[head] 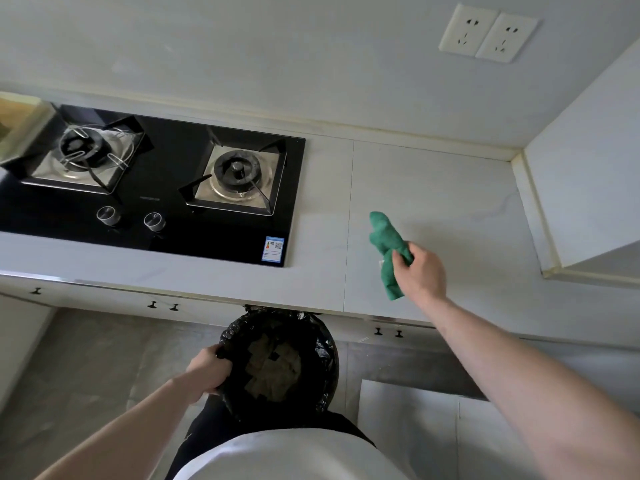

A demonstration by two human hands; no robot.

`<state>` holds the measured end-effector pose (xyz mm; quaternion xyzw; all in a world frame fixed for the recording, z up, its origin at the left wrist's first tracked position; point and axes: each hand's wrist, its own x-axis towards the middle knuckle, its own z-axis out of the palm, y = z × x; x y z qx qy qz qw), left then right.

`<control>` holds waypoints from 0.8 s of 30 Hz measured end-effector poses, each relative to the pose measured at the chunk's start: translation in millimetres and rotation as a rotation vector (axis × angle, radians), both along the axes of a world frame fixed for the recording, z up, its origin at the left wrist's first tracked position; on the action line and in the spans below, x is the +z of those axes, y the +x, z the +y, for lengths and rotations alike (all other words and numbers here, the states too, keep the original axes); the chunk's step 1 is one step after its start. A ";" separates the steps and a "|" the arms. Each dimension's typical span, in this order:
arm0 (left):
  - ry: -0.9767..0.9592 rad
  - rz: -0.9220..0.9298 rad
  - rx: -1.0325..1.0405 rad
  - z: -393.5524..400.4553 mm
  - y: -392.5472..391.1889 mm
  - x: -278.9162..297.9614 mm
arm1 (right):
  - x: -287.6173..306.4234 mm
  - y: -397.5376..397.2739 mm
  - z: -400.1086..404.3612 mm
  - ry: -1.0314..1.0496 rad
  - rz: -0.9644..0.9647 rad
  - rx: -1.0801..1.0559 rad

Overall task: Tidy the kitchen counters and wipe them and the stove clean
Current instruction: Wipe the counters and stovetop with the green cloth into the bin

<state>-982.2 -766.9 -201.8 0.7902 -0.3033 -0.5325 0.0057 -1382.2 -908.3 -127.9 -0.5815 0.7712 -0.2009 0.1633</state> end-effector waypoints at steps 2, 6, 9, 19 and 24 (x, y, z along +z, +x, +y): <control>0.005 0.004 0.016 0.7 0.7 2.2 | -11.1 -23.3 -2.9 0.055 0.073 -0.036; 0.000 0.000 0.044 4.7 3.5 9.0 | -35.1 -33.2 3.5 0.238 0.137 0.017; 0.005 -0.009 0.079 9.1 10.4 9.7 | -50.0 -9.1 16.8 0.251 0.109 0.064; -0.013 -0.041 0.201 23.1 45.2 9.6 | -58.8 92.0 22.9 0.212 0.014 0.143; -0.008 -0.038 0.196 27.1 63.1 16.2 | -58.7 126.3 33.3 0.245 0.012 0.216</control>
